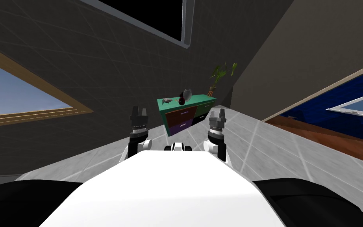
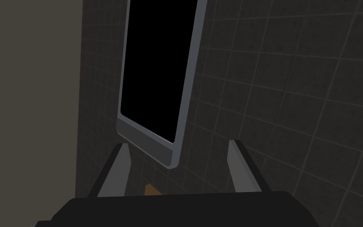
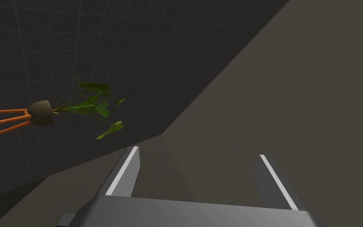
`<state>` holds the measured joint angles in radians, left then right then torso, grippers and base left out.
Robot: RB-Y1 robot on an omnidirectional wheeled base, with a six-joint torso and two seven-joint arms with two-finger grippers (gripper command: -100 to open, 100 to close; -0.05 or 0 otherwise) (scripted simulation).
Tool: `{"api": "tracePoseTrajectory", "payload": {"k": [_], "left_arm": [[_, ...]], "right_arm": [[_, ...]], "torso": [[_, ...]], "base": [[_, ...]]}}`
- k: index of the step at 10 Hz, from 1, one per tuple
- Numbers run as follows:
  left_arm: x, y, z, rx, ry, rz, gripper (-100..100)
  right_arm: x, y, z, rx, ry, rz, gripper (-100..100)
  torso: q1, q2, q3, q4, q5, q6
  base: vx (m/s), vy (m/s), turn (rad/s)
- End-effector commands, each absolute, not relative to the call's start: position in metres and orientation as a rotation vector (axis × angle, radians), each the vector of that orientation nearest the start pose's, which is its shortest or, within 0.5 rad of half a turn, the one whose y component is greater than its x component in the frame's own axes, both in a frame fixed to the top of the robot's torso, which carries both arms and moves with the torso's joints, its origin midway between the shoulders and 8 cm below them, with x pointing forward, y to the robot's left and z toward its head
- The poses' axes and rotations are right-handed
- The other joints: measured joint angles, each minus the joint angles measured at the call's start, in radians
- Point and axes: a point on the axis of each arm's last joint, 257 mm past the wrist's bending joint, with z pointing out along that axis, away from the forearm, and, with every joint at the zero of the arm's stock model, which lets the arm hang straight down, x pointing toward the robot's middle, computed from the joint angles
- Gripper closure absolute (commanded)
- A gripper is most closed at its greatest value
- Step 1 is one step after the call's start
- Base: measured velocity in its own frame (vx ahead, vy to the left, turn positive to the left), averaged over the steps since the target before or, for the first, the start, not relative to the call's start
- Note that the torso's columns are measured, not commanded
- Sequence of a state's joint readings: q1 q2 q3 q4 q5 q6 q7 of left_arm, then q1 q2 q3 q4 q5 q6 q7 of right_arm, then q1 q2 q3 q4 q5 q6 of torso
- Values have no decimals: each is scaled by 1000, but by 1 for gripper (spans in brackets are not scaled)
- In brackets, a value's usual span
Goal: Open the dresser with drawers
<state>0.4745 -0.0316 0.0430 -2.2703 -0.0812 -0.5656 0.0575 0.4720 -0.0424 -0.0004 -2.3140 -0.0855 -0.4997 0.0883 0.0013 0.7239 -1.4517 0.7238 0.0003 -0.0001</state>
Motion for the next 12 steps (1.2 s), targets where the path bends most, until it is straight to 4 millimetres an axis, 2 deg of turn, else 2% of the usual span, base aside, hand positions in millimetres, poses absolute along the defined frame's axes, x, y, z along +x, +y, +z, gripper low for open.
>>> {"api": "tracePoseTrajectory", "payload": {"k": [1,3,4,5,6,7,8,9,10,11,12], "left_arm": [[335,281,40,-581,567,-1289,0],[335,281,40,-581,567,-1289,0],[335,281,40,-581,567,-1289,0],[335,281,40,-581,567,-1289,0],[335,281,40,-581,567,-1289,0],[335,281,40,-581,567,-1289,0],[335,281,40,-581,567,-1289,0],[335,281,40,-581,567,-1289,0],[335,281,40,-581,567,-1289,0],[335,281,40,-581,567,-1289,0],[335,281,40,-581,567,-1289,0]], "right_arm": [[355,-294,20,701,639,1338,-100],[371,-311,-8,810,679,1361,-100],[371,-313,-10,827,674,1371,-100],[380,-323,-28,900,693,1381,-100],[380,-324,-28,907,686,1389,-100],[387,-335,-48,986,703,1397,-100],[387,-336,-48,996,694,1407,-100],[394,-348,-70,1081,708,1412,-100],[394,-349,-70,1094,696,1425,-100],[400,-362,-93,1185,706,1428,-100],[400,-363,-93,1199,691,1443,-100]], "torso": [[2,9,-20,10,1,0],[0,13,-25,14,0,0],[-1,13,-25,14,0,0],[-3,14,-24,14,-1,0],[-3,15,-24,14,-1,0],[-3,16,-23,15,-1,0],[-2,15,-24,15,0,0],[-1,15,-24,14,0,0],[-1,13,-25,14,0,0],[-1,13,-25,14,0,0],[-2,13,-25,14,0,0]], "base": [[44,86,15],[60,98,22],[58,68,11],[44,62,19],[30,43,13],[30,54,34],[29,48,9],[47,60,29],[45,56,12],[54,53,38],[47,50,14]]}}
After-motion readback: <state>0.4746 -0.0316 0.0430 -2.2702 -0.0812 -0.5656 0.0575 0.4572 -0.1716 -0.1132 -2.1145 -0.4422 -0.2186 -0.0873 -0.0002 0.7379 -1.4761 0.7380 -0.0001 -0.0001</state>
